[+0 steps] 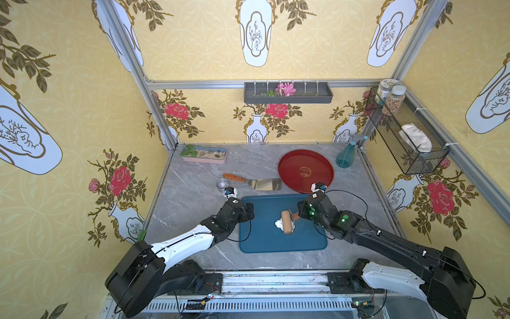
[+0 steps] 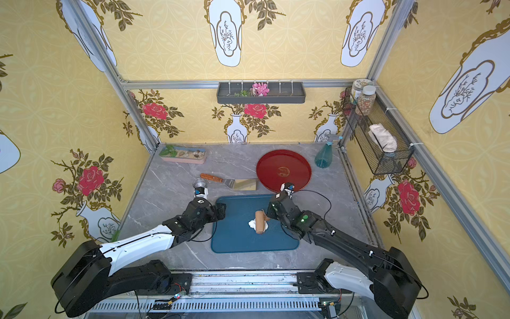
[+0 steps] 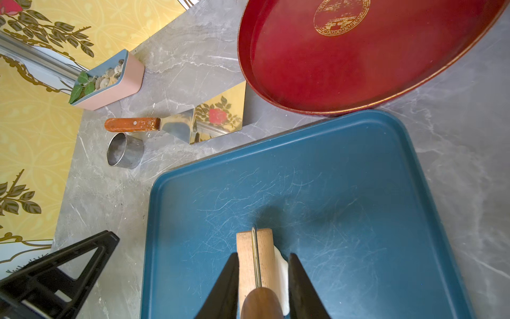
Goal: Roll out the dumpling wrappers from the dough
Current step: Flatten out the dough on the work surface.
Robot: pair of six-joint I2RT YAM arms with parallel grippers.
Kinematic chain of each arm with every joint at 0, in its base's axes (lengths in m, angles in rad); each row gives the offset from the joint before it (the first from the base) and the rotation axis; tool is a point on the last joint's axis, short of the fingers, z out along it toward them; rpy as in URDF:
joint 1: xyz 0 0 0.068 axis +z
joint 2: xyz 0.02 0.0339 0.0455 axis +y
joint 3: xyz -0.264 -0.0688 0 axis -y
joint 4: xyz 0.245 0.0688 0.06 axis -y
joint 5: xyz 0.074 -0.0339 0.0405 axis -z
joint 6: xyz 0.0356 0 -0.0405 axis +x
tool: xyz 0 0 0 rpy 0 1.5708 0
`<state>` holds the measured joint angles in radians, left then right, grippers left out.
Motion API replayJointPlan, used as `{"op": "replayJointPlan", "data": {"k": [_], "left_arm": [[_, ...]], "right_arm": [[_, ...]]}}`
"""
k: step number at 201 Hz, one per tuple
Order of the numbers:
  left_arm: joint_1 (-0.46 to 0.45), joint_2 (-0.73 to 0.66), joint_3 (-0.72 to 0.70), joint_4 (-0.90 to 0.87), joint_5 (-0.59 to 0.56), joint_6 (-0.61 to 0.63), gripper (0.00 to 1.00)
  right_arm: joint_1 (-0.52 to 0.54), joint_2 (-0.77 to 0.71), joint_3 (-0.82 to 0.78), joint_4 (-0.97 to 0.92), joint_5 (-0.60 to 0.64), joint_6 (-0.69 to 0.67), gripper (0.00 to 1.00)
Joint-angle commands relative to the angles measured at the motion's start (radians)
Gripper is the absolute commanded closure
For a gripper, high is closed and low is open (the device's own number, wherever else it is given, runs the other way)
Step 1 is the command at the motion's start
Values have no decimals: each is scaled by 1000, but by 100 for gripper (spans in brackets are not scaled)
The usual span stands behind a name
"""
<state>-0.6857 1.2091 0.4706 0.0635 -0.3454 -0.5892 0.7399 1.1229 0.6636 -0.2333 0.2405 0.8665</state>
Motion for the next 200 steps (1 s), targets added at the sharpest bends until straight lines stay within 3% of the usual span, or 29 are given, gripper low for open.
{"op": "replayJointPlan", "data": {"k": [1, 80, 200], "left_arm": [[0, 16, -10, -66, 18, -50, 7], [1, 61, -53, -85, 102, -109, 24], [6, 98, -67, -73, 131, -111, 74]], "right_arm": [[5, 20, -8, -77, -25, -22, 100], [-27, -57, -30, -113, -8, -49, 100], [-27, -42, -33, -78, -57, -53, 100]]}}
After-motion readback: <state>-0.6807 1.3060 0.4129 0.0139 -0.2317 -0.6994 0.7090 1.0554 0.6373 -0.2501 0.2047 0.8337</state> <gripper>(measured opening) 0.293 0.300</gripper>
